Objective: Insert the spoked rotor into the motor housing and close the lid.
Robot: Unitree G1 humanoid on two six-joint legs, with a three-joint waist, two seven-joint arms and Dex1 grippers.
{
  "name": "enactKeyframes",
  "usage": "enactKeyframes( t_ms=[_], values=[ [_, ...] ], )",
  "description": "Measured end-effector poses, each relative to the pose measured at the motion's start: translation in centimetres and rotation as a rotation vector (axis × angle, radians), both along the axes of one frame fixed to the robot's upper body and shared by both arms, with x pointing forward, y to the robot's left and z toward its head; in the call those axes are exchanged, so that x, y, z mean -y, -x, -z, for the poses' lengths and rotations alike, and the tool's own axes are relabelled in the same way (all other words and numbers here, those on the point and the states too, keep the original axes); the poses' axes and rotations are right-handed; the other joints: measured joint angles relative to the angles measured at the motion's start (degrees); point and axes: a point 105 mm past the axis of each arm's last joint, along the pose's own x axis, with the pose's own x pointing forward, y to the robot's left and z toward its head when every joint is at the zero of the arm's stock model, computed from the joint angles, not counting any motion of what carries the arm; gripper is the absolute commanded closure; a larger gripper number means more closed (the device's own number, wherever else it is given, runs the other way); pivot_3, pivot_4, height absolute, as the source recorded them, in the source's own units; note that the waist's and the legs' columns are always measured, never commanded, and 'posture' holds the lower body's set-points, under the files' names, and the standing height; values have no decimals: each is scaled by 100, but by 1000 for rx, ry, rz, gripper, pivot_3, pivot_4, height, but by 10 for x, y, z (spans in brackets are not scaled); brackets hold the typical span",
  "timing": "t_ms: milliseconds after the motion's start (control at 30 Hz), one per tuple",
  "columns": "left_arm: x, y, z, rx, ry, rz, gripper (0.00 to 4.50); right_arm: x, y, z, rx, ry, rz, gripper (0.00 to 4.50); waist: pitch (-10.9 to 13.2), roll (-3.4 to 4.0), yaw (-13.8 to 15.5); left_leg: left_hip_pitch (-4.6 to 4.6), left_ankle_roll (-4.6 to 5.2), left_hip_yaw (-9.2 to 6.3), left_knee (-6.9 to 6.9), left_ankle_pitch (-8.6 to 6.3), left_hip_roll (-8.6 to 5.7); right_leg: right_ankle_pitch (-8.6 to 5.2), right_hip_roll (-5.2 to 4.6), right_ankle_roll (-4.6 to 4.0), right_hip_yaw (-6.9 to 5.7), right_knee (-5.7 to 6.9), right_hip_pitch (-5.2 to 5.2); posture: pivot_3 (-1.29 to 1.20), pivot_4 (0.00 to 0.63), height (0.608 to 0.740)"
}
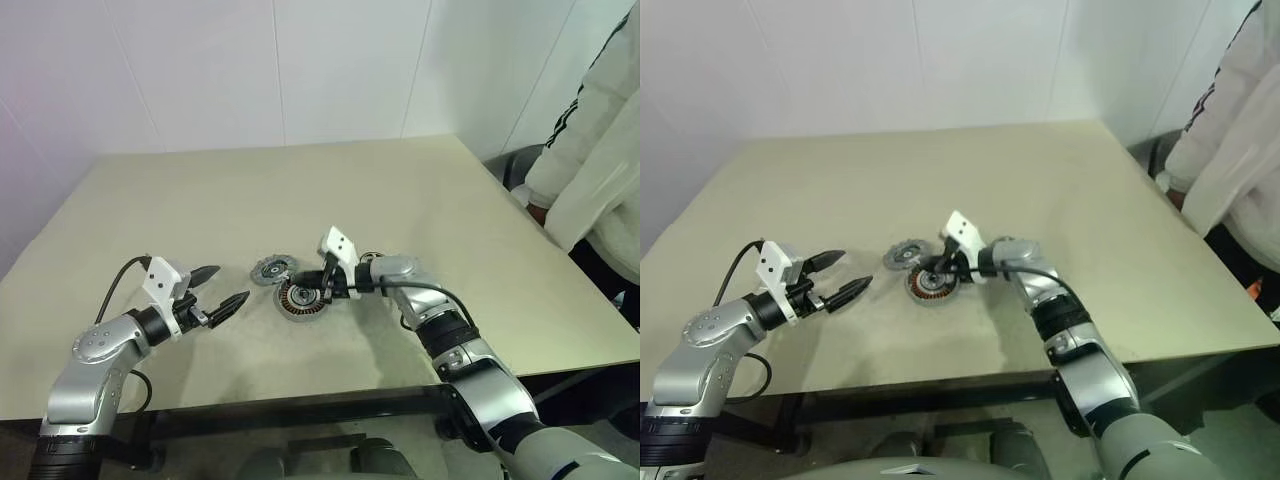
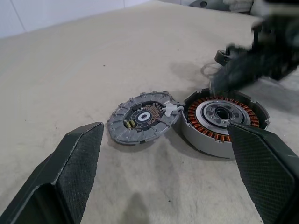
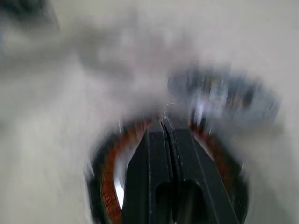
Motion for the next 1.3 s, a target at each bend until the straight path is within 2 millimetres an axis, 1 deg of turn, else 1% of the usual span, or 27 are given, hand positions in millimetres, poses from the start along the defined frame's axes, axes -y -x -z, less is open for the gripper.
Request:
enactKeyframes(
  t_ms=[100, 167, 267, 333, 400, 467, 567, 633, 867, 1000, 1100, 1133, 1200, 1300],
  values=[
    [0, 0, -1, 3, 0, 1, 0, -1, -2, 1, 39, 32, -10, 4447, -3, 3, -1, 42, 0, -1, 0, 0, 2, -5, 3, -6, -1, 0, 43, 0, 0, 740],
    [0, 0, 0, 2, 0, -3, 0, -1, -3, 1, 24, 22, 6, 4447, -2, 4, 2, 61, 0, -1, 1, 0, 2, -15, 3, -17, 0, 0, 64, 0, 0, 740],
    [-1, 0, 1, -1, 0, -9, 0, 1, -6, -1, -23, -19, 44, 4447, 1, 5, 2, 75, 0, -1, 3, 0, 2, -22, 2, -7, 0, -2, 79, 0, 0, 740],
    [0, 0, 1, 0, 0, -11, 0, 3, -9, -8, -44, -68, 72, 4447, 2, 7, -1, 71, 0, -2, 1, 0, 2, -14, 2, -18, 1, -2, 73, 0, 0, 740],
    [0, 0, 0, 2, 1, -11, 0, 4, -15, -21, -37, -108, 89, 4447, 2, 7, -5, 61, 0, -3, -6, 0, 3, -3, 2, 0, 3, -1, 56, 0, 0, 740],
    [1, 0, 1, 2, 2, -11, 0, 3, -19, -32, -15, -130, 91, 4447, 2, 7, -10, 41, 0, -6, -12, 0, 4, -2, 4, 0, 7, -1, 30, 0, 0, 740],
    [1, 0, 1, 1, 3, -9, 0, 1, -20, -40, 5, -141, 82, 4447, 2, 7, -2, 7, 0, -7, -12, 0, 5, -1, 4, 0, 5, -1, -1, 0, 0, 740],
    [2, 0, 1, 1, 3, -9, 0, 0, -19, -40, -1, -139, 80, 4447, 2, 7, 0, -10, 0, -8, -9, 0, 2, 0, -2, 1, 6, -1, -15, 0, 0, 740],
    [1, -1, 1, 0, 4, -1, 0, -5, -13, -38, -4, -133, 44, 4447, 2, 7, 0, -8, 0, -3, -9, 0, 1, -1, 1, 0, 4, -2, -12, 0, 0, 740],
    [0, -1, 1, -1, 3, 3, 0, -5, -5, -22, -36, -101, 27, 4447, 2, 7, 0, -9, 0, -1, -9, 0, 1, -1, 1, 0, 3, -3, -11, 0, 0, 740],
    [0, -1, 1, -1, 3, 4, 0, -2, 0, -5, -32, -21, 10, 4447, 2, 7, 0, -8, 0, 0, -8, 0, 1, -1, 1, 0, 4, -2, -10, 0, 0, 740],
    [0, -1, 1, -3, 3, 4, 0, -1, 1, -2, -10, -1, -3, 4447, 2, 7, 0, -6, 0, 1, -8, 0, 0, -1, 1, 0, 4, -2, -9, 0, 0, 740],
    [0, -1, 1, -2, 3, 2, 0, -2, 1, -1, 29, 28, -19, 4447, 0, 6, -3, 13, 0, 0, -7, 0, 1, -1, 2, 1, 3, -2, 10, 0, 0, 740],
    [0, -1, 0, 0, 2, -1, 0, -1, -1, -1, 25, 22, 0, 4447, 0, 6, -2, 28, 0, -1, 0, 0, 2, -3, 3, -2, 2, -1, 27, 0, 0, 740]
  ],
)
